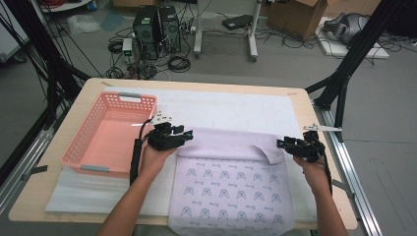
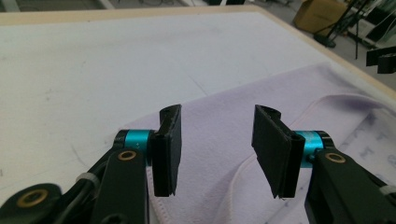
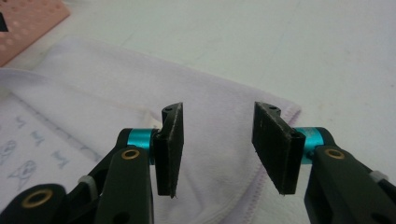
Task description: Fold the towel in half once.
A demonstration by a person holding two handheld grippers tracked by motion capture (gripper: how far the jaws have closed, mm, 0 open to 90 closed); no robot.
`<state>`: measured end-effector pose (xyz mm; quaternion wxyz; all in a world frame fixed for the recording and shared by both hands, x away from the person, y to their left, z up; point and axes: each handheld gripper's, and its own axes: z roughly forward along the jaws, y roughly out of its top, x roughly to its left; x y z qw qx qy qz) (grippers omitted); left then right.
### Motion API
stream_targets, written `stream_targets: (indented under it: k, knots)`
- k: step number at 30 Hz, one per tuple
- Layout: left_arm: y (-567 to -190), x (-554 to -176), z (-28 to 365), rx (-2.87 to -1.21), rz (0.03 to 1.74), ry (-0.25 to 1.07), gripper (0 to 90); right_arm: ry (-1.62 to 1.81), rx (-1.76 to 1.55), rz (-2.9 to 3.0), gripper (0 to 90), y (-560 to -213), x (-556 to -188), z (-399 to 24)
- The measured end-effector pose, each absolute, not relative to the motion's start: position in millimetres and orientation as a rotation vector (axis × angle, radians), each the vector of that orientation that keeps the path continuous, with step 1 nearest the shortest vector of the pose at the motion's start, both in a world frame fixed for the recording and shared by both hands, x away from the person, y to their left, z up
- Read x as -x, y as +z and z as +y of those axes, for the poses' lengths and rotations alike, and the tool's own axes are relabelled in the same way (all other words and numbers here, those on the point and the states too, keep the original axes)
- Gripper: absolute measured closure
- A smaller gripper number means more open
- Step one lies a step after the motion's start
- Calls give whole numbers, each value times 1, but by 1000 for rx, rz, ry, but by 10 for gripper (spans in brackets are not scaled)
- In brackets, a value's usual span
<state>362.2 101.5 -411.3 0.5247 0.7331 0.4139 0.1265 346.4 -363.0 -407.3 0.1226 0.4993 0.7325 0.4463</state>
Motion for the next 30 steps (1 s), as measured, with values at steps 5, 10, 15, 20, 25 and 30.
stream_targets:
  k: [5, 10, 15, 20, 25, 30]
  knots:
    - [-426, -347, 96, -1838, 965, 281, 502, 1283, -1362, 2231, 493, -404, -333, -347]
    - [-438, -341, 92, -1905, 988, 289, 515, 1248, -1302, 2295, 466, -413, -321, -329]
    - [-441, -339, 90, -1973, 1022, 290, 788, 1066, -1263, 2318, 602, -426, -315, -320]
    - [-444, -333, 94, -1941, 1029, 303, 871, 1027, -1303, 2278, 854, -432, -309, -335]
    - [-445, -321, 103, -1915, 991, 290, 870, 1070, -1315, 2260, 872, -431, -302, -350]
    - [-443, -303, 111, -1888, 932, 289, 866, 1106, -1272, 2271, 873, -426, -286, -352]
